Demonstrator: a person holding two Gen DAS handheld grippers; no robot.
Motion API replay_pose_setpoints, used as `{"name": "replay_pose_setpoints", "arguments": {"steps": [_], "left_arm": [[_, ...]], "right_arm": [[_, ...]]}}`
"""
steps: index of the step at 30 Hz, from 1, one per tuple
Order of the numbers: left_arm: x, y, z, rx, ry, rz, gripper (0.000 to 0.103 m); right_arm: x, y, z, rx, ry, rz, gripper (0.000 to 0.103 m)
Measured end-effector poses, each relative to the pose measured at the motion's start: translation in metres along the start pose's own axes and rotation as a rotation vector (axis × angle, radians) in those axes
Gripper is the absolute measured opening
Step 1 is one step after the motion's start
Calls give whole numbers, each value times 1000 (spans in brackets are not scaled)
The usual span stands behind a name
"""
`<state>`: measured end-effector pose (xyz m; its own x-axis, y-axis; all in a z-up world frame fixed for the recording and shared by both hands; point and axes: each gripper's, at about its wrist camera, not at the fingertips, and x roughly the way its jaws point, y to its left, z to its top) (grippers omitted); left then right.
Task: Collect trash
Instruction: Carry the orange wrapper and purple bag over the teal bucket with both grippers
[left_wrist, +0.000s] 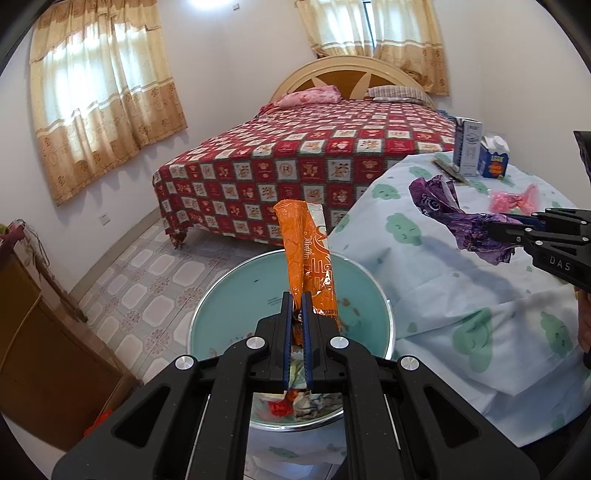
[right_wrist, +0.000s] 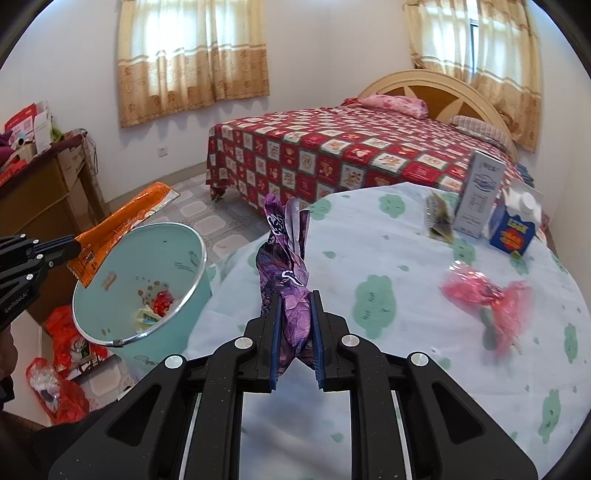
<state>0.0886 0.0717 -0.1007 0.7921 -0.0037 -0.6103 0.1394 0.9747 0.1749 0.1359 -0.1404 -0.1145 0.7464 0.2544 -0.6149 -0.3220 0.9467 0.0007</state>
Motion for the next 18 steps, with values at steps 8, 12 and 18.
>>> {"name": "replay_pose_setpoints", "arguments": {"steps": [8, 12, 18], "left_arm": [[-1, 12, -8, -7, 13, 21, 5], [-3, 17, -11, -11, 14, 33, 5], [-2, 27, -14, -19, 17, 57, 5]], "right_arm": [[12, 21, 6, -41, 3, 29, 15], [17, 29, 10, -55, -1, 42, 15], [19, 44, 15, -83, -11, 65, 15]]}}
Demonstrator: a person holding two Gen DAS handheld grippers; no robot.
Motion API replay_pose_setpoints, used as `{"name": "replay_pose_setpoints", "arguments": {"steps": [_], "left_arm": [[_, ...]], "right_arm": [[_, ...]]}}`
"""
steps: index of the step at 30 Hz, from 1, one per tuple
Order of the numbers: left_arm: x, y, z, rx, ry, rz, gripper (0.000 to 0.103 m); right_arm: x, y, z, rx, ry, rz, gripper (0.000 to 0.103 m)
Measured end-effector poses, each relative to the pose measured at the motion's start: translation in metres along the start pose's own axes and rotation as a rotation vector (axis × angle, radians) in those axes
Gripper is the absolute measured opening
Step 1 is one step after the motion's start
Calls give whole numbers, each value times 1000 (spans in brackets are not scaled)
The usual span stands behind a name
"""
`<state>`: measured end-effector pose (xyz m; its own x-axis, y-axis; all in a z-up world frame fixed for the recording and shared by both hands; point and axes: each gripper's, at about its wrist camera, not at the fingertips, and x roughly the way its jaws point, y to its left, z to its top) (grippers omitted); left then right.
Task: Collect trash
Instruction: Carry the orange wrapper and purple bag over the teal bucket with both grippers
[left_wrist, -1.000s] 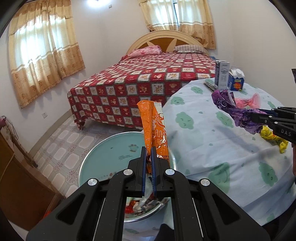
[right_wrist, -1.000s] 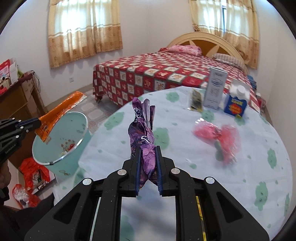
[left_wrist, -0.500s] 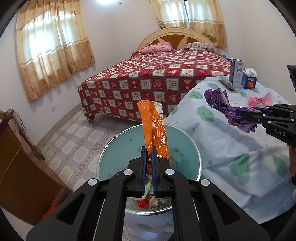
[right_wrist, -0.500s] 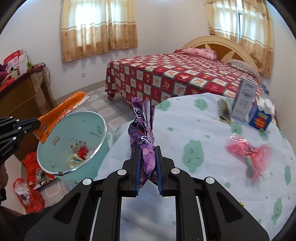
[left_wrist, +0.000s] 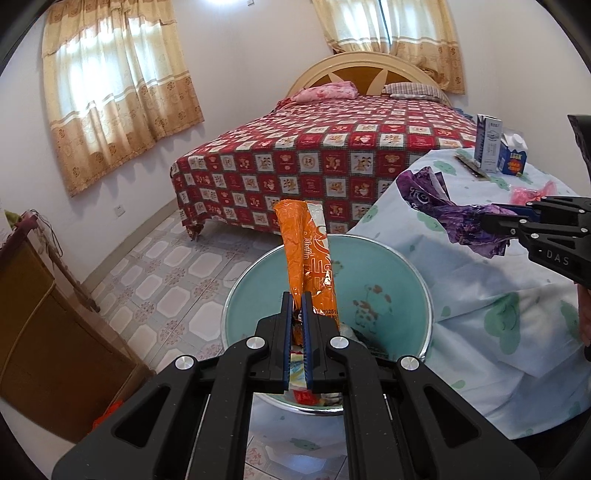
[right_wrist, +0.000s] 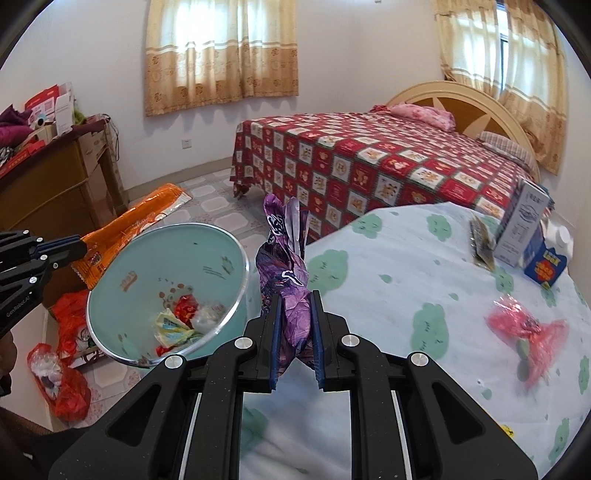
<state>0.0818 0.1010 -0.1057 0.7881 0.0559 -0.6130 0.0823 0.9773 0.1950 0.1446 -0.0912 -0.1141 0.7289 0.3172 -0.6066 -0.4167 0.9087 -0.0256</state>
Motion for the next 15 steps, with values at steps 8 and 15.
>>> {"name": "replay_pose_setpoints", "arguments": {"steps": [8, 15], "left_arm": [[-1, 11, -5, -13, 8, 18, 5], [-1, 21, -6, -30, 10, 29, 5]], "right_arm": [[6, 13, 7, -23, -7, 25, 15], [9, 24, 11, -43, -11, 48, 15]]}}
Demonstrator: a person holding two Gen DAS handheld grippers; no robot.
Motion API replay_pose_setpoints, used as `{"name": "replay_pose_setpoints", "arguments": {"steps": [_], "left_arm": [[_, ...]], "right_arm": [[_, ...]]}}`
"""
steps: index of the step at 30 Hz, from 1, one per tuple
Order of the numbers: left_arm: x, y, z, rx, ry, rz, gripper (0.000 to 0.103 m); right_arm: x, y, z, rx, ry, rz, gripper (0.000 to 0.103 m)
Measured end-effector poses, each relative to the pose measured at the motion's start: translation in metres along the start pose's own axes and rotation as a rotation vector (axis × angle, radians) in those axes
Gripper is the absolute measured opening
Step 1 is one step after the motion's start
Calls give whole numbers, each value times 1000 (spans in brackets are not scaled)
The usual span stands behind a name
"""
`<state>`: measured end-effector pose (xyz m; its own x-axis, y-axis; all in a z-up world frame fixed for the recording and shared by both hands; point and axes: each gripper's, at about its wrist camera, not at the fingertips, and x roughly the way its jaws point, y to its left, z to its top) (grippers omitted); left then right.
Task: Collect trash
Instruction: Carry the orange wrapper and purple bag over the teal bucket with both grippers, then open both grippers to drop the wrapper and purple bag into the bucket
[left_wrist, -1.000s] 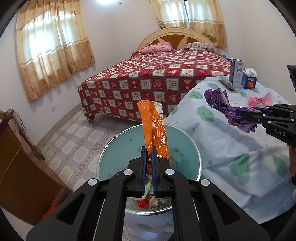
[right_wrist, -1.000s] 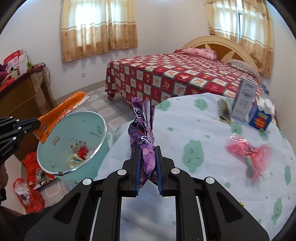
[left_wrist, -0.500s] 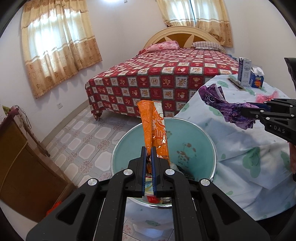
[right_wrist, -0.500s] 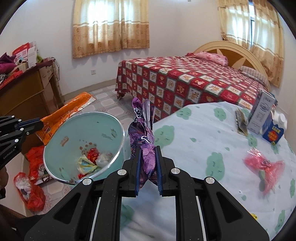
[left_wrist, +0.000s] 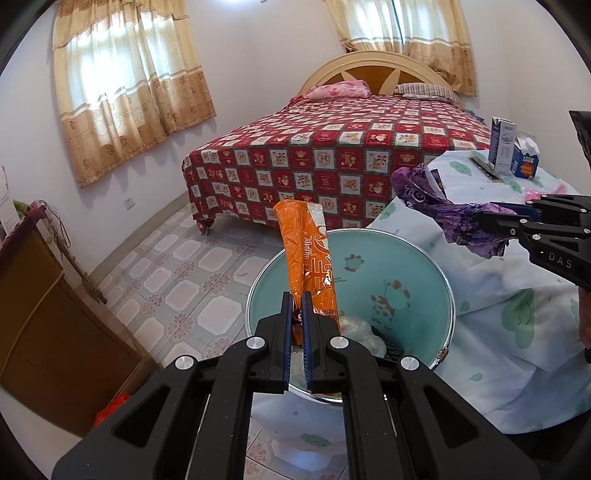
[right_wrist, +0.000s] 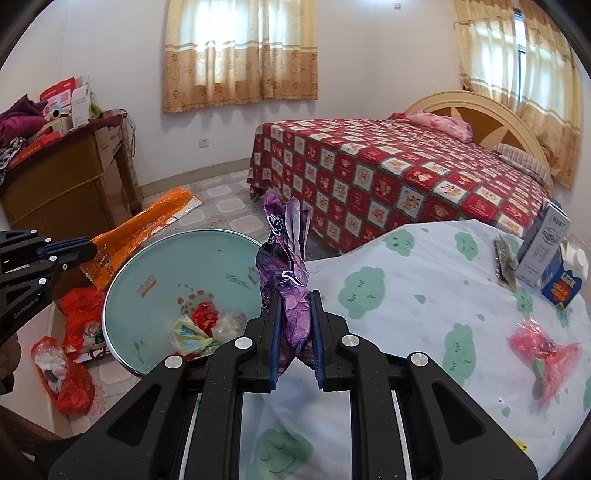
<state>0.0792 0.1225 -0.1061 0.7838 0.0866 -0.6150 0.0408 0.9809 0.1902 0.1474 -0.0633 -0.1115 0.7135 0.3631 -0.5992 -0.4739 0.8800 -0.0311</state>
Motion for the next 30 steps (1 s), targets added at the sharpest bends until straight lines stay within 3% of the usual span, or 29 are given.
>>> {"name": "replay_pose_setpoints", "arguments": {"steps": [30], "left_arm": [[8, 13, -1, -35, 17, 18, 6]], "right_arm": [[3, 24, 1, -58, 1, 62, 16]]}}
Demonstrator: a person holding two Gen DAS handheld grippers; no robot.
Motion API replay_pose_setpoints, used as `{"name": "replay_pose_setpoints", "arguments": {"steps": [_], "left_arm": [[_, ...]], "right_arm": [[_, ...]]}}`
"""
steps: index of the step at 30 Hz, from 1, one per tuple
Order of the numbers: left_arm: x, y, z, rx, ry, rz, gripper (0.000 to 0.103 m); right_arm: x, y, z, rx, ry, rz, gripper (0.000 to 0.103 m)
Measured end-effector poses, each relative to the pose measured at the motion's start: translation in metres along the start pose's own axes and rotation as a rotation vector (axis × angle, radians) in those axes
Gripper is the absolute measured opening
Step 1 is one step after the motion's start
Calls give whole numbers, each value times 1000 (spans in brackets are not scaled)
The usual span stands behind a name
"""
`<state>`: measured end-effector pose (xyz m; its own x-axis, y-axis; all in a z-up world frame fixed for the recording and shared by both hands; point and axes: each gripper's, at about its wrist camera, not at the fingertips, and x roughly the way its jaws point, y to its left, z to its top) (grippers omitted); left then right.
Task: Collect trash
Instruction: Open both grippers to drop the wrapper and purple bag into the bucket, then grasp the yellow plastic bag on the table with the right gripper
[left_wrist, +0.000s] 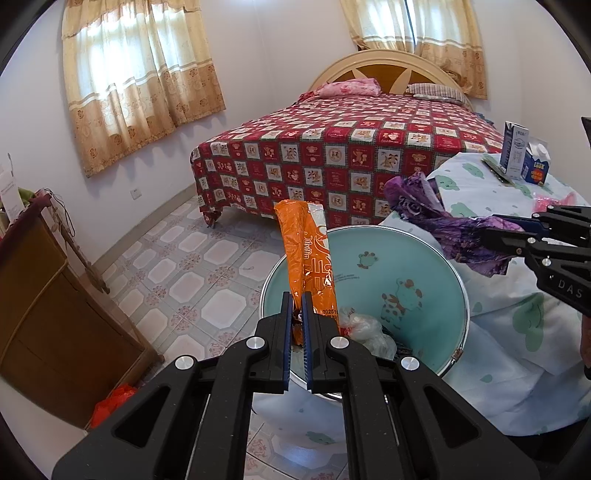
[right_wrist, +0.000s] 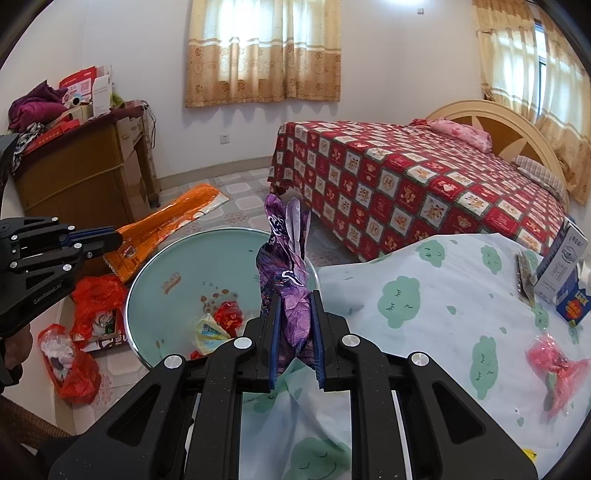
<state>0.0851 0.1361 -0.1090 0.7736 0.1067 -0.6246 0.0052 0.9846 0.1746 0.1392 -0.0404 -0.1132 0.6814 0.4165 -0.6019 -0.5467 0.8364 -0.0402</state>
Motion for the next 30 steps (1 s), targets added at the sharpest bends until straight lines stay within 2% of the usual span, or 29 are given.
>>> {"name": "replay_pose_setpoints", "arguments": {"steps": [3, 5, 10, 17, 23, 27, 30], "left_arm": [[-1, -2, 0, -4, 1, -10, 9], [-1, -2, 0, -3, -1, -6, 14], [-1, -3, 0, -11, -2, 2, 38], [0, -5, -2, -24, 2, 4, 57], [4, -28, -12, 20, 30, -35, 58], [4, -52, -23, 70, 44, -70, 59], [0, -68, -30, 111, 39, -85, 66]], "right_arm": [[-1, 1, 0, -10, -18, 20, 23], [0, 2, -1, -13, -16, 21, 29], [-2, -1, -2, 6, -19, 22, 39], [-16, -15, -11, 51, -21, -17, 51], [-54, -52, -38, 131, -8, -128, 53], [-95, -93, -72, 228, 3, -244, 55], [-129, -123, -106, 315, 20, -329, 59]]}}
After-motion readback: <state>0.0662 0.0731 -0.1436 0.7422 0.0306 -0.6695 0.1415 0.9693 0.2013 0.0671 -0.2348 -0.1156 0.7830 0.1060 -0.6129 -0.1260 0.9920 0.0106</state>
